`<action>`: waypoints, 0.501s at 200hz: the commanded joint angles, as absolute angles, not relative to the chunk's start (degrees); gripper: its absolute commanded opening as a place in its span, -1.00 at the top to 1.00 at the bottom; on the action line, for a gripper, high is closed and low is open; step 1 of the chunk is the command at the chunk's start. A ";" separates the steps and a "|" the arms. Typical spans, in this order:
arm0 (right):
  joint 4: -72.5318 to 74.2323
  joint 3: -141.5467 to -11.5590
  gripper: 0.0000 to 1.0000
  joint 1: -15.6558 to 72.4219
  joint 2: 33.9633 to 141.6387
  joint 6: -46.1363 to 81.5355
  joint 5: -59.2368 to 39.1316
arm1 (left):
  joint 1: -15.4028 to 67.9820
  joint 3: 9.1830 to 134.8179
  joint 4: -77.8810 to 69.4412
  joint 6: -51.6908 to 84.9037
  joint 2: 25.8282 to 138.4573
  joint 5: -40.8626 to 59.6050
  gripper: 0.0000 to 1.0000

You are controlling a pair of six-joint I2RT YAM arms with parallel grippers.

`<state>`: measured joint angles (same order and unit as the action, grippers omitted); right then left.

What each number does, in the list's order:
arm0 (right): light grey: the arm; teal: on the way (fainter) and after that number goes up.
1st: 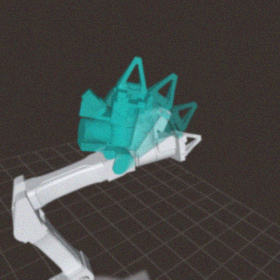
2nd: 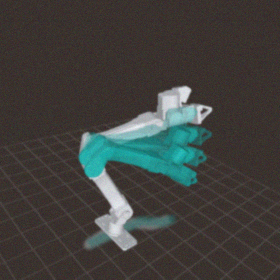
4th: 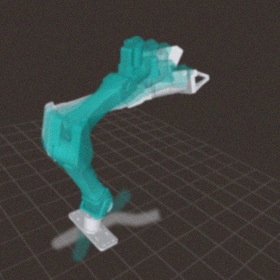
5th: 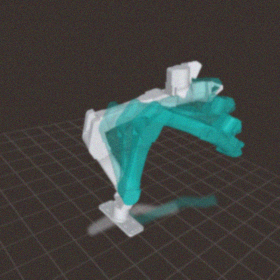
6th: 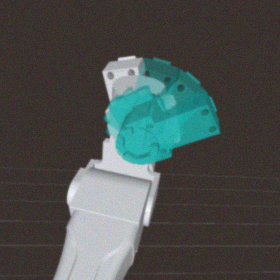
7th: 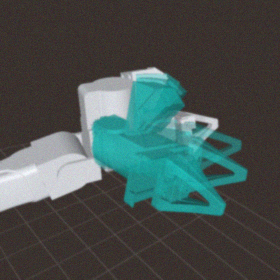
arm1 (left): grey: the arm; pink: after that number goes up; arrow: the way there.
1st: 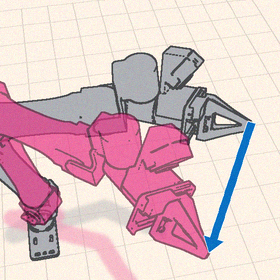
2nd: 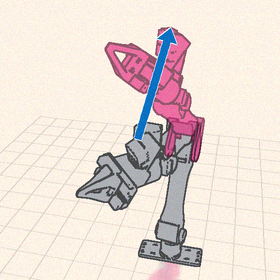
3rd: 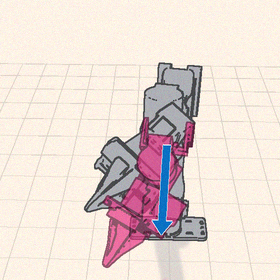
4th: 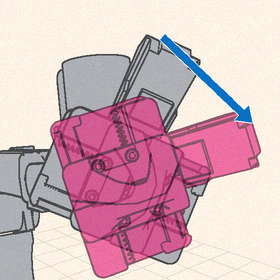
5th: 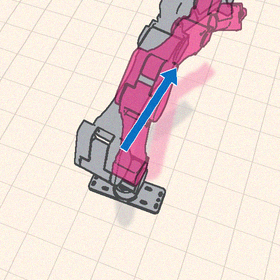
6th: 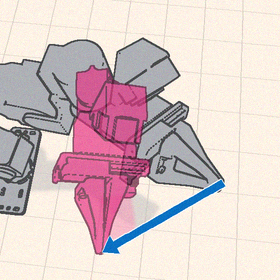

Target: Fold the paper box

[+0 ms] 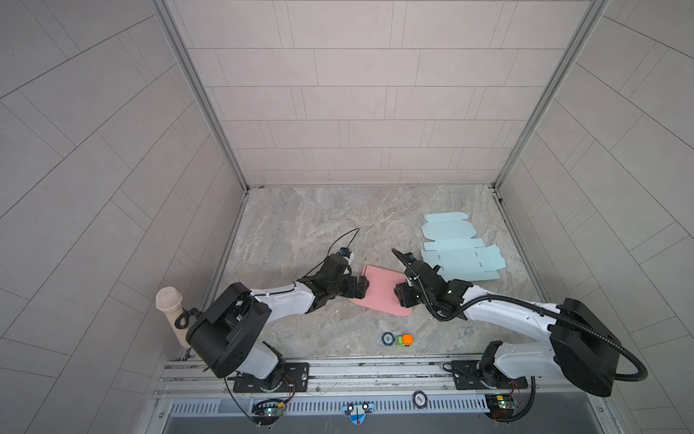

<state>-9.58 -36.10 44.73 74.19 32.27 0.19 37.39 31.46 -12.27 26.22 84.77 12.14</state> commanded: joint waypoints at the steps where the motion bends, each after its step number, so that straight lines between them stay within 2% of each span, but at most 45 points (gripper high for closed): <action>1: -8.54 -35.78 -0.17 44.83 74.09 33.96 0.19 | 37.65 30.40 -12.94 26.63 85.73 11.25 -0.98; 100: -7.57 -33.49 -0.17 43.55 72.16 35.68 -0.97 | 37.71 29.56 -13.87 26.82 85.52 11.43 -0.88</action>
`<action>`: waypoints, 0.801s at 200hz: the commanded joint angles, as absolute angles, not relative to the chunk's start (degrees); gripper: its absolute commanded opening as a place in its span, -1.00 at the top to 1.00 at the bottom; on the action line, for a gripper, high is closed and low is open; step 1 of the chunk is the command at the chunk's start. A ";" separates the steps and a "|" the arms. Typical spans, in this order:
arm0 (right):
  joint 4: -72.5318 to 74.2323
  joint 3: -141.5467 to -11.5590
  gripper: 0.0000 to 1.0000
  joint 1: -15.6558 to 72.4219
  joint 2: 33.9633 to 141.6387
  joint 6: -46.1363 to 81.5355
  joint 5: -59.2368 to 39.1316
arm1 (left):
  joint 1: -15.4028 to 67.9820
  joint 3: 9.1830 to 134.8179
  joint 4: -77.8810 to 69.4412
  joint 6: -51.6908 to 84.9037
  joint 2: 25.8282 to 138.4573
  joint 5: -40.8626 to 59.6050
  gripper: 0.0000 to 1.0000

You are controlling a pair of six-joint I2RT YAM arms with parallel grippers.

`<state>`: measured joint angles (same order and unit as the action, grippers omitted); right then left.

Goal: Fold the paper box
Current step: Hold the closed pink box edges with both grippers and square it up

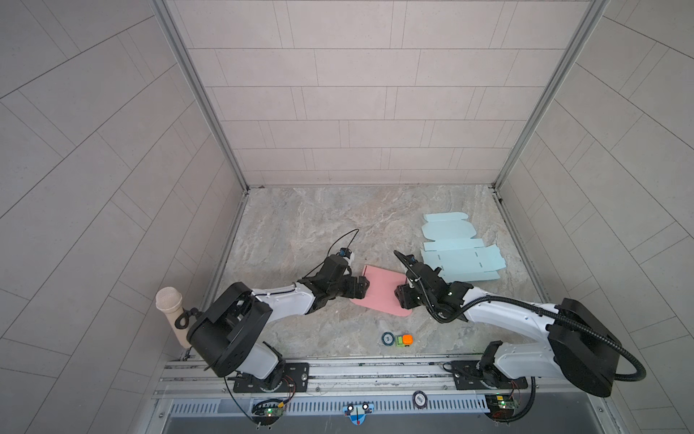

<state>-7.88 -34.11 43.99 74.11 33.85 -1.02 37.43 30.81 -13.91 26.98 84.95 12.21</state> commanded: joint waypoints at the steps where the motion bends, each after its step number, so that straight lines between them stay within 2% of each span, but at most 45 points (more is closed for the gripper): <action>1: -7.56 -33.49 -0.17 43.53 72.11 35.68 -0.97 | 37.71 29.59 -13.84 26.81 85.52 11.43 -0.88; 160: -4.14 -34.57 -0.18 41.73 75.51 36.30 -5.36 | 37.79 28.83 -14.09 27.07 84.14 11.69 -0.53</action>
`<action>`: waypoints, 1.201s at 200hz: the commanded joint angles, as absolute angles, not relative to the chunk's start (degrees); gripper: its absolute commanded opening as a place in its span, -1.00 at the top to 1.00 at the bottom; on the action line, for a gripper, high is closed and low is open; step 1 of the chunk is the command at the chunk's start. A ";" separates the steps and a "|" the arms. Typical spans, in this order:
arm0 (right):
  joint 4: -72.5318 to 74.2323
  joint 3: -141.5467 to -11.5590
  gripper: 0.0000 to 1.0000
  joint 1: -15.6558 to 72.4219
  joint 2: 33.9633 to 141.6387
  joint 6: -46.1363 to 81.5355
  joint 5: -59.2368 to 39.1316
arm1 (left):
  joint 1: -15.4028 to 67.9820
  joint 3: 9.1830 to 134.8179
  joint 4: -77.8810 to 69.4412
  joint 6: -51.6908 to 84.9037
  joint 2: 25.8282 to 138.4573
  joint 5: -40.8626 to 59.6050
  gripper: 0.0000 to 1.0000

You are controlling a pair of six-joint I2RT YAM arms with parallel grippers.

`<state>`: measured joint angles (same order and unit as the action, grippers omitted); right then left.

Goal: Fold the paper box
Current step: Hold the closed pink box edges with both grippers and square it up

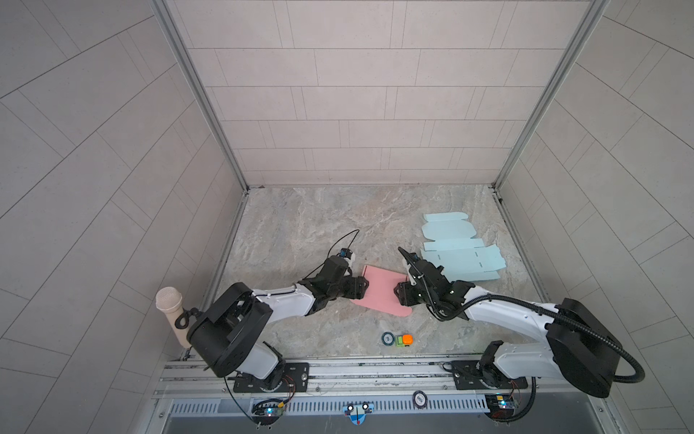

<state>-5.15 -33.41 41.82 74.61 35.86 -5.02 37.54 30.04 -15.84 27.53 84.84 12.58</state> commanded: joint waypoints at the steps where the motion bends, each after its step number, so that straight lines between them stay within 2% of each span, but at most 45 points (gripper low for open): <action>1: -4.13 -34.60 -0.18 41.69 75.51 36.30 -5.36 | 37.79 28.83 -14.08 27.07 84.12 11.69 -0.53; 98: -3.62 -38.85 -0.17 41.67 79.07 34.54 -5.80 | 37.79 28.14 -13.80 27.07 83.06 11.47 -0.32; 240: -1.72 -43.91 -0.16 41.31 86.01 32.99 -6.46 | 37.64 27.08 -11.94 26.55 80.69 9.32 -0.24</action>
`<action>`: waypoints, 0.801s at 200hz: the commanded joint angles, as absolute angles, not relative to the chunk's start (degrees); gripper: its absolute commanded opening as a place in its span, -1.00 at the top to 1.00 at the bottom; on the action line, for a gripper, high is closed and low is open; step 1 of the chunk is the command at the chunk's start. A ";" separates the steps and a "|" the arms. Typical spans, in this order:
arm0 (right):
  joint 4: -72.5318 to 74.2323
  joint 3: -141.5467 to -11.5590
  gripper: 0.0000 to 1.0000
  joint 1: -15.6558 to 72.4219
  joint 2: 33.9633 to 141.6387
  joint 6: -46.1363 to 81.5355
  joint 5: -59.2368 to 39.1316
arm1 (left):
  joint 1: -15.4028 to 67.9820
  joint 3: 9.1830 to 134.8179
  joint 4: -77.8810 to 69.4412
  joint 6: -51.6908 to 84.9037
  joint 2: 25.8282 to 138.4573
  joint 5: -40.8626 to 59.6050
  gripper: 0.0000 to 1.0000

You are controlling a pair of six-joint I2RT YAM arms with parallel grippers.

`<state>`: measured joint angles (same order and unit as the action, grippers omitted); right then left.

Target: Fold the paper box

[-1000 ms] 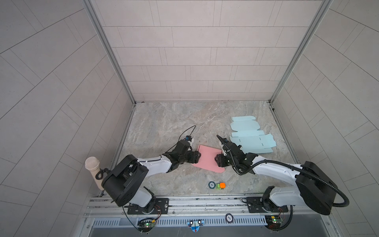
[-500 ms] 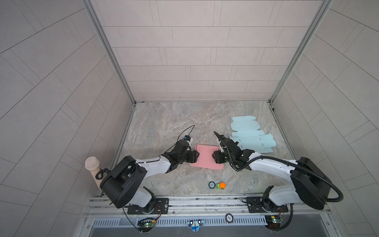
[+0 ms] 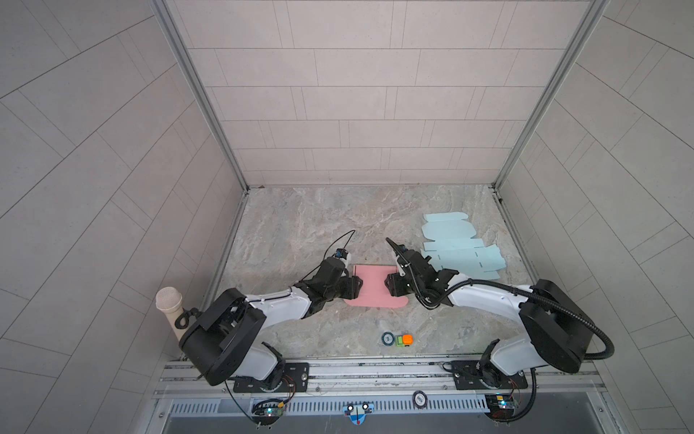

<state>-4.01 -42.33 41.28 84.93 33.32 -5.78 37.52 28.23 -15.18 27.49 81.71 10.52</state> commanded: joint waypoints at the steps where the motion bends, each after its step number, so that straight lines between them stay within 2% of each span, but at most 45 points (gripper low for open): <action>1: -1.70 -43.93 -0.15 41.26 86.07 32.98 -6.53 | 37.63 27.12 -11.95 26.59 80.64 9.28 -0.24; 160: -2.72 -44.78 -0.18 40.89 87.11 32.52 -6.07 | 36.39 26.51 -10.19 26.02 78.72 8.02 -0.24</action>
